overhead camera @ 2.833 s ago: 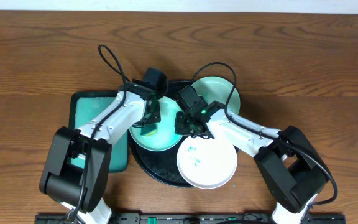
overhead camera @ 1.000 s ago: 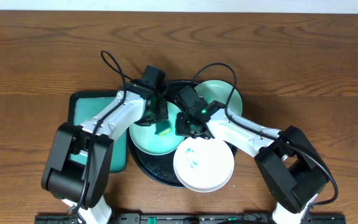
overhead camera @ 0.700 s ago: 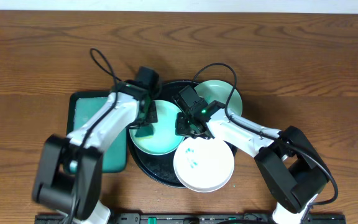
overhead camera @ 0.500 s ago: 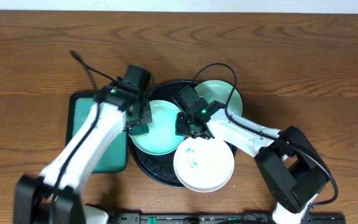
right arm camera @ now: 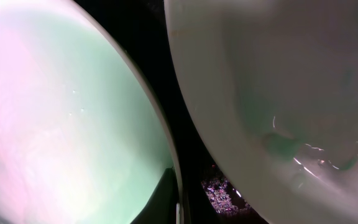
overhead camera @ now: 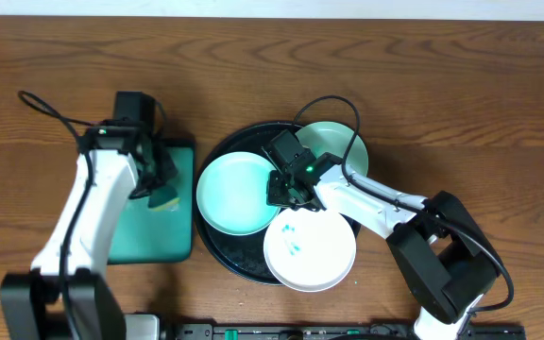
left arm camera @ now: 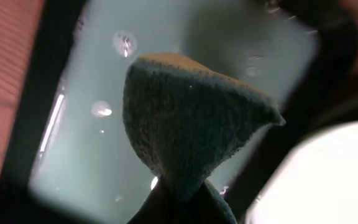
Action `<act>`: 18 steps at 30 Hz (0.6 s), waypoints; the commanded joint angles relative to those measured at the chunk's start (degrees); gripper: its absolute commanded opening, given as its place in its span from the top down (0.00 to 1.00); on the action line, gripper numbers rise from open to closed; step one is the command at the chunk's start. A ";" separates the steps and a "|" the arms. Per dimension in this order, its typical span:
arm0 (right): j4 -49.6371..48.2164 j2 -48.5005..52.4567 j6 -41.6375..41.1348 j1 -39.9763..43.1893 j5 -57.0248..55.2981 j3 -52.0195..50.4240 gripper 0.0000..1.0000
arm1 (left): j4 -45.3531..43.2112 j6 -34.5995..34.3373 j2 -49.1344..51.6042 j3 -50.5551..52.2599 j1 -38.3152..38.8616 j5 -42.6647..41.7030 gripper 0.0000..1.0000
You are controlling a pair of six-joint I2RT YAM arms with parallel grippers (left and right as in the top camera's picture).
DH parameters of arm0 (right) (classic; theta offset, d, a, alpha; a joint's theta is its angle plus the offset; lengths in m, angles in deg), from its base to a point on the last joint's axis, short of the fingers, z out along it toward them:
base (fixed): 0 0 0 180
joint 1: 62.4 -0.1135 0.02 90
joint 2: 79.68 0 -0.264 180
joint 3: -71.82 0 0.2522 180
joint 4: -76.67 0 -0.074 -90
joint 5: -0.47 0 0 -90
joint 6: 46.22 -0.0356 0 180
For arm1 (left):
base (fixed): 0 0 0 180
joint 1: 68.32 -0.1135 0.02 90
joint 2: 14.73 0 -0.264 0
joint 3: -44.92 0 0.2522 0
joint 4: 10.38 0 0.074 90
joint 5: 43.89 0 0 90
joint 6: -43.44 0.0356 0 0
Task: Clean dirty plates on tray and stack at the side
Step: 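Return the sponge to the teal tray with the left gripper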
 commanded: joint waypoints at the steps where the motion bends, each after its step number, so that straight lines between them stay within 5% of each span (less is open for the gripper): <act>1: 1.73 3.23 0.00 -0.55 -2.34 -2.62 0.99 | -0.57 1.86 5.03 -0.46 -0.52 -2.21 0.93; 10: 1.77 3.23 0.02 -0.55 -2.34 -2.62 0.99 | -4.35 1.84 14.53 -0.26 -0.55 -1.99 0.93; 11: 1.75 3.23 0.02 -0.55 -2.34 -2.62 0.99 | -4.42 1.84 14.73 -0.26 -0.55 -2.01 0.88; 15: 1.75 3.23 0.02 -0.55 -2.32 -2.62 0.99 | -3.93 1.84 14.36 -0.26 -0.52 -2.03 0.41; 18: 1.75 3.23 0.02 -0.55 -2.34 -2.62 0.99 | -2.93 1.84 12.07 -0.28 -0.46 -2.03 0.37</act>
